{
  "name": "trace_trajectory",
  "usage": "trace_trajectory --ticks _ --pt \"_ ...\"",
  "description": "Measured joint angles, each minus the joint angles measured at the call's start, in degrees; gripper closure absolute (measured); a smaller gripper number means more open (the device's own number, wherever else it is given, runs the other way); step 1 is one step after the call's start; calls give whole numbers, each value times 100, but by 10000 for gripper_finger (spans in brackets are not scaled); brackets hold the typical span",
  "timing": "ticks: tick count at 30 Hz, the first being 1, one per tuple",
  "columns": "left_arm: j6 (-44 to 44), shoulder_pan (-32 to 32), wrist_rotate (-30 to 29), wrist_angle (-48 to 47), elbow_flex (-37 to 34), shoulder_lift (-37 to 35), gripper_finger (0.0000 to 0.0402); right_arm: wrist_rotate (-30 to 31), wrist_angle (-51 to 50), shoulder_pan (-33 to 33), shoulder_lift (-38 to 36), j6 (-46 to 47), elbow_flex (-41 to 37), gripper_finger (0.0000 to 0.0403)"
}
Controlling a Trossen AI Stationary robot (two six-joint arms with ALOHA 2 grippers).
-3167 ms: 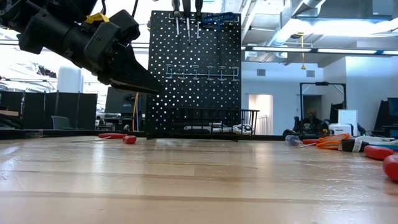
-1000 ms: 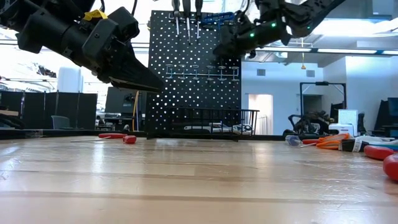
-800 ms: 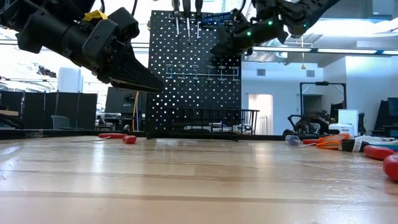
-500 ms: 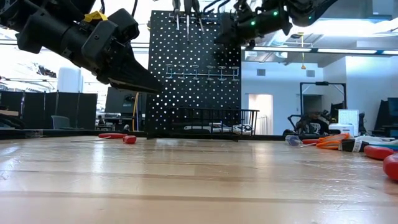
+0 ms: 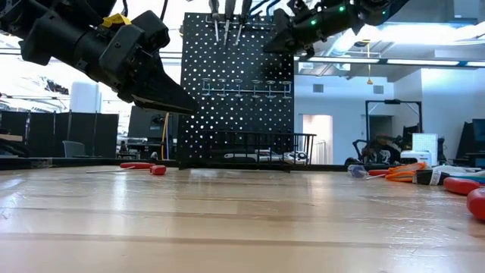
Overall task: Hang tools onto peg board
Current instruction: Hang the blue pick tool on the pegboard
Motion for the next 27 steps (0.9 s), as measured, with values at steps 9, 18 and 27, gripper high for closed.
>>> trace_trajectory --ticks 9,18,27 --pt "-2 0 0 -3 0 0 260 -93 -420 89 -2 138 0 395" --pt "-4 -82 2 -15 0 0 260 -1291 -442 78 -173 699 -36 395" --pt "-4 -184 0 -9 0 0 260 -2053 35 -455 -1280 1727 -1029 395"
